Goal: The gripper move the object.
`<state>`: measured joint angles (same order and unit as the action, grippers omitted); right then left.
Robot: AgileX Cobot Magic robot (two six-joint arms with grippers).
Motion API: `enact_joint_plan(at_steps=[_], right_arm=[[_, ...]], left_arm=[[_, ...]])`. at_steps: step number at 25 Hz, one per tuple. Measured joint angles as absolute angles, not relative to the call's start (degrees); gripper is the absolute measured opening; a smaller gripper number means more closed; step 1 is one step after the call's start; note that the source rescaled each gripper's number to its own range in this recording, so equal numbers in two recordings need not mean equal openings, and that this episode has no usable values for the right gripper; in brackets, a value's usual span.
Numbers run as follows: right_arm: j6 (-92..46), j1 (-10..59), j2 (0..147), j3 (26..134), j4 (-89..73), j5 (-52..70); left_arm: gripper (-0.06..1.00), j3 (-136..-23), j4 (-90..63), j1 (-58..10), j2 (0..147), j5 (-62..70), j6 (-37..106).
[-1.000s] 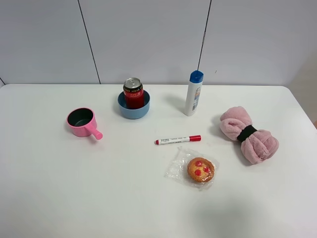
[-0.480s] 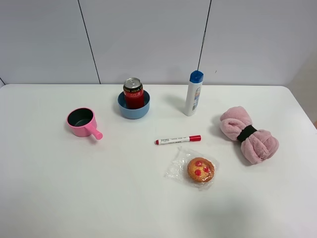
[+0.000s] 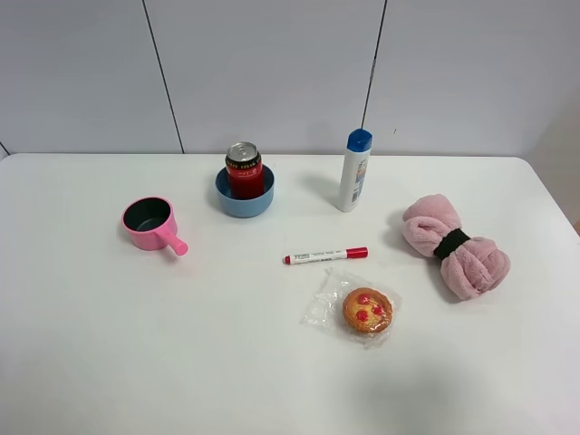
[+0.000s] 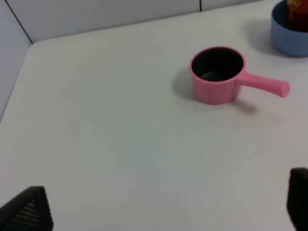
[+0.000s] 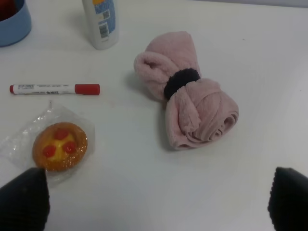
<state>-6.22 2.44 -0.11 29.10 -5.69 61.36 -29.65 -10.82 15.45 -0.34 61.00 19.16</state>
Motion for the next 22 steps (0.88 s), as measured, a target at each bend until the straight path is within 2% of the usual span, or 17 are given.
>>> enact_joint_plan(at_steps=[22], right_arm=[[-6.2,2.4,-0.1,29.1,-5.7,61.4]], left_arm=[[0.99,-29.7,-11.1,15.4,-0.3,61.1,18.9]])
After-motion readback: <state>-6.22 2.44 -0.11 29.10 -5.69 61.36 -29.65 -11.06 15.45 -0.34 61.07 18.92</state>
